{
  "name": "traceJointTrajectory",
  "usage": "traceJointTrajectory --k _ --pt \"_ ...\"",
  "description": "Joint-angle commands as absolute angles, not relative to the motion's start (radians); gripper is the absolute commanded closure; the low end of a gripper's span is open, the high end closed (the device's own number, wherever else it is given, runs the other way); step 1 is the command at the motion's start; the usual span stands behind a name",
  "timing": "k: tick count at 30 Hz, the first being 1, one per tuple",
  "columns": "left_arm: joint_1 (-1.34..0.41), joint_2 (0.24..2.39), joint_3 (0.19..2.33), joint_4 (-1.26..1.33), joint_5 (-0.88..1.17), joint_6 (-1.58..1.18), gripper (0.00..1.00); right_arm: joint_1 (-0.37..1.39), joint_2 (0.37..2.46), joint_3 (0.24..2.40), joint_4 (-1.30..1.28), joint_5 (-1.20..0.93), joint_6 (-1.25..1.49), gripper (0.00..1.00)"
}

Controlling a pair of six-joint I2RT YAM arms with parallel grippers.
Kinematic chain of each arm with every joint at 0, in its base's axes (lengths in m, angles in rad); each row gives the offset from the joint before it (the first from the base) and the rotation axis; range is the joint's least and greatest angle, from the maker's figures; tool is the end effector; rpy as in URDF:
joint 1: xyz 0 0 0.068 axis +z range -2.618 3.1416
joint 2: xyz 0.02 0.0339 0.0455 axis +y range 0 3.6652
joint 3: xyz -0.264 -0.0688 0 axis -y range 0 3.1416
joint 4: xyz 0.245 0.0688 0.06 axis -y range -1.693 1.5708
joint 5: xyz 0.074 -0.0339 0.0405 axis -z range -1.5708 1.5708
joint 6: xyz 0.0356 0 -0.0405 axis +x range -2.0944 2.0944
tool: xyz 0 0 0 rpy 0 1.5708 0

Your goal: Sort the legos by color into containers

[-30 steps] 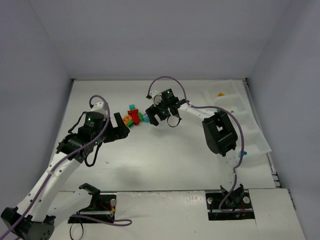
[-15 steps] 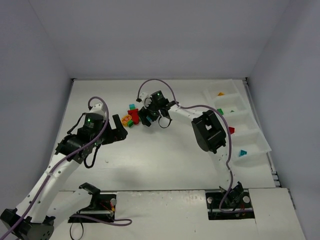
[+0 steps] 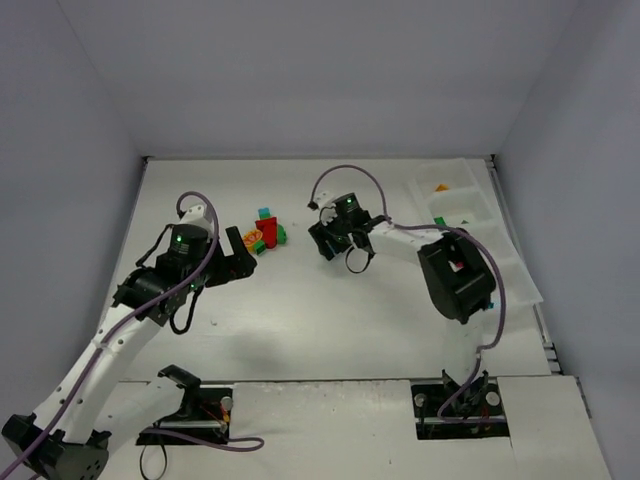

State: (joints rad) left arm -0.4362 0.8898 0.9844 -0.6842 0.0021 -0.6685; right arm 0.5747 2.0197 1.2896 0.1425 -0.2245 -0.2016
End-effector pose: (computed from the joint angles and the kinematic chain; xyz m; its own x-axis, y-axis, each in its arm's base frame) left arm 0.1659 -0.0774 0.3405 -0.6583 -0.3770 -0.6515 0.0204 0.8563 -0.5161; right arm 0.3714 0.2500 0.1724 -0.3186 -0.4389 -0.8401 -0.7647 0.6427 -0.0457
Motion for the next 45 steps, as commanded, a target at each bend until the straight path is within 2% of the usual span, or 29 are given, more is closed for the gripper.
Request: traceJointTrajectory --k 1,9,13,17,19,23,26,28,31,32,38,45 --pt "-0.433 0.934 1.011 -0.609 0.029 -0.657 0.1 0.508 1.717 1.177 0.167 -0.053 -0.033 1.0" --pt "-0.433 1.006 1.045 -0.551 0.061 -0.638 0.1 0.214 1.269 0.812 0.016 0.185 0.222 1.0" --pt "-0.436 1.023 1.049 -0.54 0.071 -0.637 0.1 -0.039 1.003 0.685 -0.064 0.219 0.345 1.0" --pt "-0.436 1.022 1.055 -0.54 0.08 -0.635 0.1 -0.176 0.948 0.69 -0.15 0.265 0.423 1.0" --pt "-0.436 1.019 1.049 -0.538 0.08 -0.634 0.1 -0.187 0.977 0.695 -0.16 0.342 0.462 0.99" --pt "-0.436 1.012 1.045 -0.543 0.092 -0.634 0.1 -0.285 1.057 0.696 -0.158 0.31 0.535 0.94" --pt "-0.436 0.996 1.035 -0.546 0.087 -0.635 0.1 -0.311 1.111 0.703 -0.156 0.29 0.569 0.8" --pt "-0.434 0.983 1.034 -0.548 0.084 -0.635 0.1 -0.322 1.118 0.704 -0.163 0.287 0.589 0.79" --pt "-0.436 0.974 1.029 -0.551 0.077 -0.635 0.1 -0.327 1.118 0.701 -0.163 0.279 0.589 0.56" --pt "-0.434 0.974 1.026 -0.551 0.075 -0.635 0.1 -0.327 1.121 0.706 -0.163 0.272 0.586 0.41" --pt "-0.434 1.0 1.022 -0.537 0.075 -0.632 0.1 -0.301 1.105 0.752 -0.158 0.21 0.534 0.22" --pt "-0.436 1.055 1.054 -0.515 0.08 -0.617 0.1 -0.249 1.057 0.761 -0.17 0.21 0.503 0.18"
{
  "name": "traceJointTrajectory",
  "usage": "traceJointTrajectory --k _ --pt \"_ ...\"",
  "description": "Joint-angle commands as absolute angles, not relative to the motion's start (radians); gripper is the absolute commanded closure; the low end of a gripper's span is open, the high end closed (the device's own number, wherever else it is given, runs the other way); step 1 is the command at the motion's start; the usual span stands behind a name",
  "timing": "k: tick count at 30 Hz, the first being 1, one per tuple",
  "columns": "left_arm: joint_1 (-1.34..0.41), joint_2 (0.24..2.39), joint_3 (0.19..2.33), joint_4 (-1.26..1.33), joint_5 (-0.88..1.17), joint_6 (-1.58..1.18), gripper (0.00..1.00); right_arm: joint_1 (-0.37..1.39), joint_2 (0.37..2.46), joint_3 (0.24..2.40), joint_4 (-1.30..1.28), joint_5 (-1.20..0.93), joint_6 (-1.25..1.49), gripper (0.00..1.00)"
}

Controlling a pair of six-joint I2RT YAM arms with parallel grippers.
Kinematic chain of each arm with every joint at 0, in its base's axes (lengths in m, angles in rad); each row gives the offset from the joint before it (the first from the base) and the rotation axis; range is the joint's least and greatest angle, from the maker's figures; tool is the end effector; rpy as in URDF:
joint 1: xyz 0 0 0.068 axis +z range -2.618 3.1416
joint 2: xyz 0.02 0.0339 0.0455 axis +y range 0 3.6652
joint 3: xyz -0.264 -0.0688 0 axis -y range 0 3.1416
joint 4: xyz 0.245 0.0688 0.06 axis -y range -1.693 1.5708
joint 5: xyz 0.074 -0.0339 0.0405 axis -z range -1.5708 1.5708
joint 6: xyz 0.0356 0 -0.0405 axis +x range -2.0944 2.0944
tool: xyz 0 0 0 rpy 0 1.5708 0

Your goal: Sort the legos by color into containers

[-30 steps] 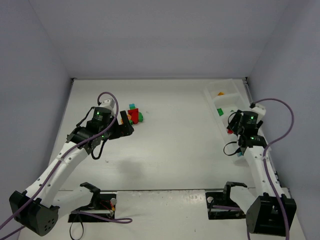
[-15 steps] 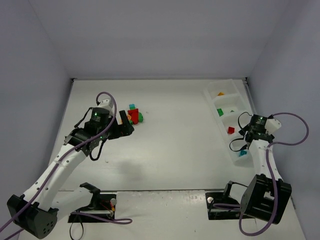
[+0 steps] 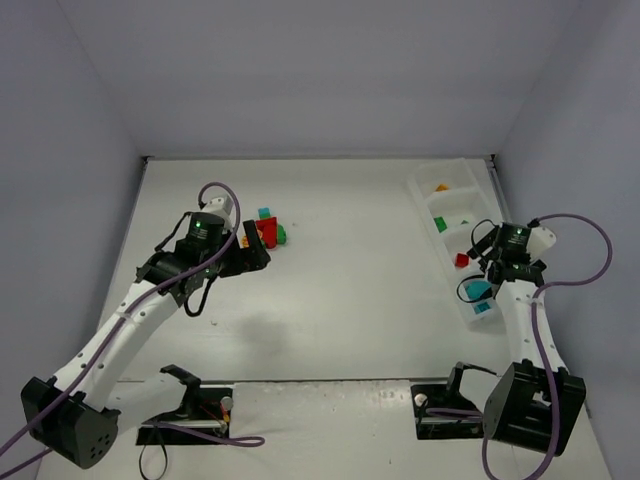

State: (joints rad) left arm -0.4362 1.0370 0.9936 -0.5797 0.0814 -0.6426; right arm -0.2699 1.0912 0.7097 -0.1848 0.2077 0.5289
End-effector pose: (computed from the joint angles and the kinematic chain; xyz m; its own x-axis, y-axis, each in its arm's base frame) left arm 0.1999 -0.0964 0.3262 -0.7116 -0.3273 -0.6217 0.0681 0.8486 -0.5246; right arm 0.2291 -0.0710 0.2538 -0.2302 0.5760 -0.7844 0.6310 0.7020 0.3303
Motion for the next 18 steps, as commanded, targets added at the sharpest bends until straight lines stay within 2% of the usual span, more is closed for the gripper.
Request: traceJointTrajectory --k 1,4,11,18 --pt "-0.436 1.061 1.055 -0.514 0.078 -0.612 0.1 -0.206 1.054 0.765 -0.154 0.203 0.488 0.18" --pt "-0.433 1.088 1.072 -0.508 0.057 -0.595 0.1 -0.111 1.063 0.81 -0.075 0.149 0.398 0.24" --pt "-0.426 1.172 1.115 -0.508 0.026 -0.552 0.1 0.22 1.26 0.957 0.044 -0.026 0.224 0.29" --pt "-0.4 1.307 1.146 -0.471 -0.046 -0.548 0.11 0.356 1.425 1.049 0.074 -0.075 0.184 0.3"
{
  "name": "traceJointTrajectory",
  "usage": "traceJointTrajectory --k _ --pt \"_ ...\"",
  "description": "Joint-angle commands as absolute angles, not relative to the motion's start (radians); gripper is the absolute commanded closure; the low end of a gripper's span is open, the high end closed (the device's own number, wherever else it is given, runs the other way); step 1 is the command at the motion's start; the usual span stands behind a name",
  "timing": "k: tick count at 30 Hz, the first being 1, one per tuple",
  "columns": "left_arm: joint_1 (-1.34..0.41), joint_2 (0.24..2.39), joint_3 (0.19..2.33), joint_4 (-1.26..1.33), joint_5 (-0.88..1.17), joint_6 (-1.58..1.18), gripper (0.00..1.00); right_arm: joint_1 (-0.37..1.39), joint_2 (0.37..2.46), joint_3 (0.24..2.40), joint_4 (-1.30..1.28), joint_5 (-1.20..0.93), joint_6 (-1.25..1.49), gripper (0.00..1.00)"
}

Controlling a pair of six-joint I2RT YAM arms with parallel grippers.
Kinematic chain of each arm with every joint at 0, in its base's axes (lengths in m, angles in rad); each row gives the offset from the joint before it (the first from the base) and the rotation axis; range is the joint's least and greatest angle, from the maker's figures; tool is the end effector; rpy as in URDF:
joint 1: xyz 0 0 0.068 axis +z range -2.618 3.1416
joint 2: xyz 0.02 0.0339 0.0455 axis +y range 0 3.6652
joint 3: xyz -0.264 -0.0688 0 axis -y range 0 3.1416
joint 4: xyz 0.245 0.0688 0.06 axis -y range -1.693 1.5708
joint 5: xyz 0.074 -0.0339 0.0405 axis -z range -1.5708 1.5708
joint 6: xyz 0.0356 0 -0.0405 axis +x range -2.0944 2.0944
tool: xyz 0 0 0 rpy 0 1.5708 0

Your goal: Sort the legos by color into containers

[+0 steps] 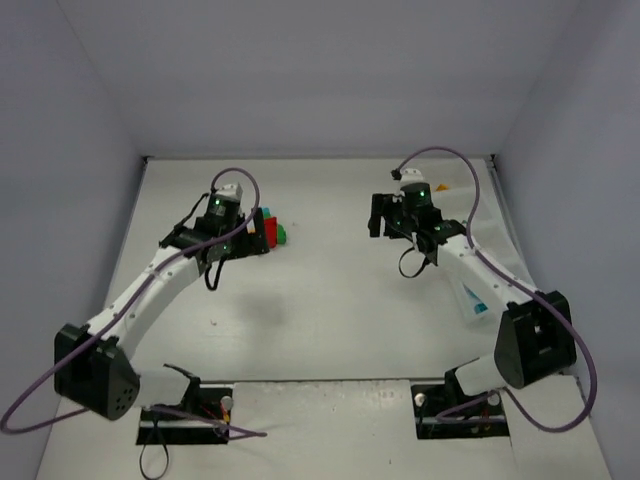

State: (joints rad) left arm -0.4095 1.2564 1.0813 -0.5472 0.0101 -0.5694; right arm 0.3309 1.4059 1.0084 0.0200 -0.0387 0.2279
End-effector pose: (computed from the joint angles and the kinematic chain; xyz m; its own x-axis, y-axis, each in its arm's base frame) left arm 0.2496 -0.1087 0.3085 -0.7292 -0.2712 -0.6283 0.0142 0.9119 -0.4101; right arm 0.3094 0.1078 0.2940 -0.4206 0.0942 -0.9023 -0.2706 0.9363 0.2239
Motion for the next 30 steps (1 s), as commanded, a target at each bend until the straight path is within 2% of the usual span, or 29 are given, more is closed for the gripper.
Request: traceJointTrajectory --k 1,4,9,16,20,21,30 --pt "-0.4 1.327 1.153 -0.459 -0.054 -0.546 0.11 0.36 1.436 1.046 0.078 -0.096 0.186 0.3" --pt "-0.397 1.422 1.186 -0.414 -0.066 -0.5 0.14 0.373 1.445 1.028 0.092 -0.133 0.181 0.3" --pt "-0.364 1.587 1.298 -0.402 -0.043 -0.329 0.28 0.393 1.434 0.988 0.103 -0.187 0.172 0.3" --pt "-0.212 1.762 1.405 -0.397 0.116 -0.255 0.32 0.414 1.394 0.937 0.104 -0.225 0.152 0.3" --pt "-0.198 1.824 1.41 -0.339 0.17 -0.267 0.49 0.417 1.376 0.913 0.103 -0.23 0.147 0.3" --pt "-0.198 1.831 1.407 -0.328 0.188 -0.273 0.59 0.417 1.374 0.905 0.103 -0.233 0.149 0.3" --pt "-0.199 1.871 1.344 -0.276 0.268 -0.373 0.6 0.419 1.362 0.868 0.104 -0.242 0.147 0.29"
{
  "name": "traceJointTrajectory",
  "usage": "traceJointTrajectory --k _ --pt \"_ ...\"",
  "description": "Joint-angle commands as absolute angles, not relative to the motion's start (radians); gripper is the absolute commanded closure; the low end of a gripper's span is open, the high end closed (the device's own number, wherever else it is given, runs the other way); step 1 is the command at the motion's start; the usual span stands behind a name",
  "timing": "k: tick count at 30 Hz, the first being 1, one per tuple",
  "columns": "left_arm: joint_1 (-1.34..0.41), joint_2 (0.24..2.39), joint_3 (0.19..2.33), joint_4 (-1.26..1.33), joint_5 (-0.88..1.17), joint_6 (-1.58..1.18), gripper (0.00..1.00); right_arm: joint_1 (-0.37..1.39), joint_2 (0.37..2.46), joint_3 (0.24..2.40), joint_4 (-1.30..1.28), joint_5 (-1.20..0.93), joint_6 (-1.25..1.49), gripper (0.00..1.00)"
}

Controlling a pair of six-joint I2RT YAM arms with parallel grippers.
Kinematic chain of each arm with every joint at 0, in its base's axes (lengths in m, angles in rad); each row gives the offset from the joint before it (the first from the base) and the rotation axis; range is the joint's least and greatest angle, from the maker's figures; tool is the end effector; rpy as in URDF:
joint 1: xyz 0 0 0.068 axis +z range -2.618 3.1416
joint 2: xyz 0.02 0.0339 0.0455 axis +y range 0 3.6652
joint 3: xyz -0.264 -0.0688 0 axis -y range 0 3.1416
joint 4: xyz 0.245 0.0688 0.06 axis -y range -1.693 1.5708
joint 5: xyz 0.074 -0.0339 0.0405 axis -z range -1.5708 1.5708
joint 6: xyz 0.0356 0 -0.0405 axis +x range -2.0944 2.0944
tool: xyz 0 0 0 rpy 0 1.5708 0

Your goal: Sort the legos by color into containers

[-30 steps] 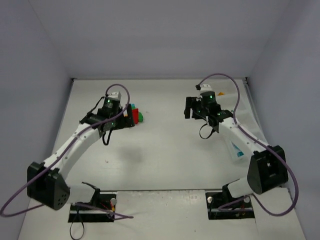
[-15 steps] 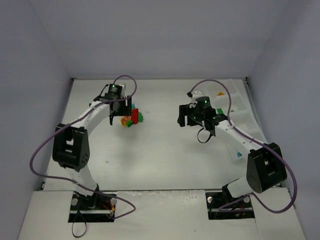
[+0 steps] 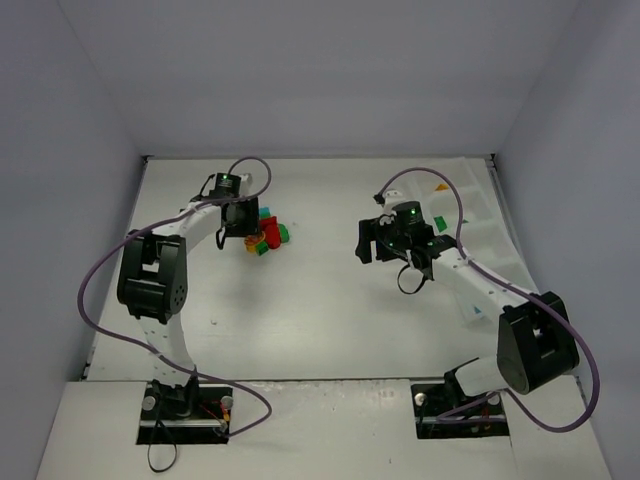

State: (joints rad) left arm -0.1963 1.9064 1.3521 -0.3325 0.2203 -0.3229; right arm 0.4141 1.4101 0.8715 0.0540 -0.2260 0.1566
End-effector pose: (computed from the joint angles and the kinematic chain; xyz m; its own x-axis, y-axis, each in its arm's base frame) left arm 0.4061 -0.0887 0.2006 -0.8243 -0.1518 -0.5455 0.0677 0.9301 -0.3611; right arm 0.2852 0.1341 0.2493 -0.5107 -0.0584 -0.8578 -0.5001 0.8317 0.2411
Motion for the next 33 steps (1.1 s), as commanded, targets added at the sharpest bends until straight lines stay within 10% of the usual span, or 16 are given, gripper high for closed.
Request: traceJointTrajectory --k 1,27,33 --pt "-0.199 1.862 1.312 -0.272 0.278 -0.399 0.6 0.42 1.361 0.867 0.104 -0.242 0.147 0.29" --pt "-0.302 1.477 0.974 -0.268 0.215 -0.646 0.59 0.56 1.672 1.084 0.175 -0.552 -0.164 0.27" --pt "-0.296 1.502 1.028 -0.301 0.181 -0.696 0.35 0.58 1.723 1.126 0.187 -0.526 -0.133 0.27"
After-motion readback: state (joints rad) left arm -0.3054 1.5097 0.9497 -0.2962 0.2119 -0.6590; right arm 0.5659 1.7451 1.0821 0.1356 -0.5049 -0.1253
